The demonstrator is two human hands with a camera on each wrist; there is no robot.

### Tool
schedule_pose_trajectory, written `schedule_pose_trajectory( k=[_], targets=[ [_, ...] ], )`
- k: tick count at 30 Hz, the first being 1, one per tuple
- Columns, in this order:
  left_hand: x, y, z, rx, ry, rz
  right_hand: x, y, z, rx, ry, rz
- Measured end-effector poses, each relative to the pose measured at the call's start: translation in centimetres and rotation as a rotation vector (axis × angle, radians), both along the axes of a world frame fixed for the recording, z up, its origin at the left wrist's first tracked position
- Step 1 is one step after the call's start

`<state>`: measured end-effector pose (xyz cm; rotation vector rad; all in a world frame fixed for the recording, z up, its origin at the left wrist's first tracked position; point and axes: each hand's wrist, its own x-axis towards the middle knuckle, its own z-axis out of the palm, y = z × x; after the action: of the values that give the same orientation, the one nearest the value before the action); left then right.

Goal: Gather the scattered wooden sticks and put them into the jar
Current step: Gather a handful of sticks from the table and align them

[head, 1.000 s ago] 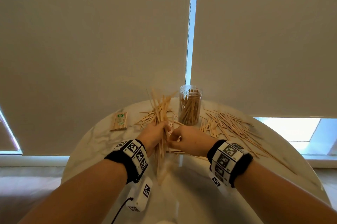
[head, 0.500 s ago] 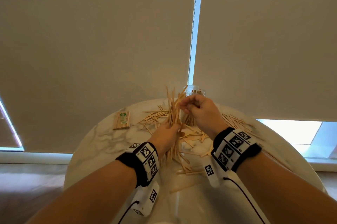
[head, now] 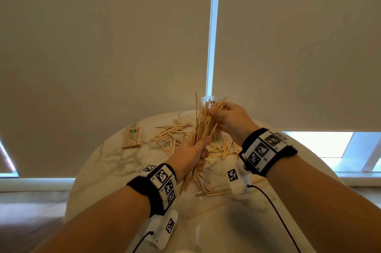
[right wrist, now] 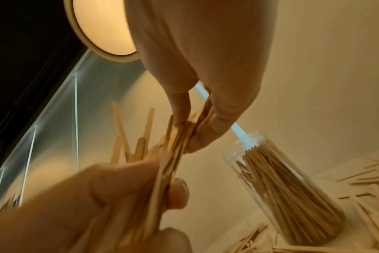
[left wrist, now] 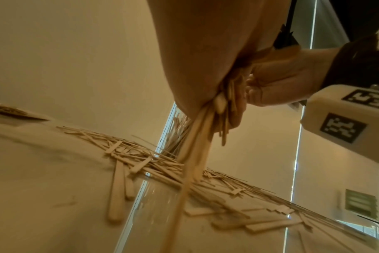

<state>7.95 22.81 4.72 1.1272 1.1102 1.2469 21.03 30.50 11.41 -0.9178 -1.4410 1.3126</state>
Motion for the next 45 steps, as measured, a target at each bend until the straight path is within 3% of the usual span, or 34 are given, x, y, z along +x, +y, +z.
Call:
schedule_pose_trajectory(
  k=[4, 11, 15, 19, 24, 29, 35, 39, 45],
  targets=[
    [-0.2, 0.0, -0.3, 0.051, 0.039, -0.041, 0.5, -0.2, 0.7, -0.034, -0.016, 0.020],
    [-0.2, 0.1, 0.1, 0.042, 0.070, -0.034, 1.0, 0.4, 0.4, 0.151, -0.161, -0.039],
    [-0.1, 0.3, 0.5, 0.002, 0.036, -0.059, 1.5, 0.5, 0.1, 0.165, -0.121, -0.041],
    [0.0, 0.5, 0.6, -0.027, 0.061, -0.066, 1.6, -0.4, 0.0, 0.152, -0.176, 0.062],
    [0.5, 0.5, 0.5, -0.033, 0.068, -0.079, 1.2, -1.0, 0.5, 0.122, -0.145, 0.065],
    [0.7, 0.9, 0.7, -0.029, 0.084, -0.060, 1.0, -1.4, -0.2, 0.067, -0.242, 0.304],
    [0.3, 1.4, 0.3, -0.032, 0.106, -0.043, 0.9, -0.1, -1.0, 0.203, -0.440, 0.268],
    [0.2, 1.5, 0.2, -0.027, 0.119, -0.011, 1.0, -0.5, -1.0, 0.125, -0.370, 0.353],
    [1.3, 1.9, 0.4, -0.001, 0.182, 0.006, -0.2, 0.4, -2.0, 0.334, -0.497, 0.120]
  ],
)
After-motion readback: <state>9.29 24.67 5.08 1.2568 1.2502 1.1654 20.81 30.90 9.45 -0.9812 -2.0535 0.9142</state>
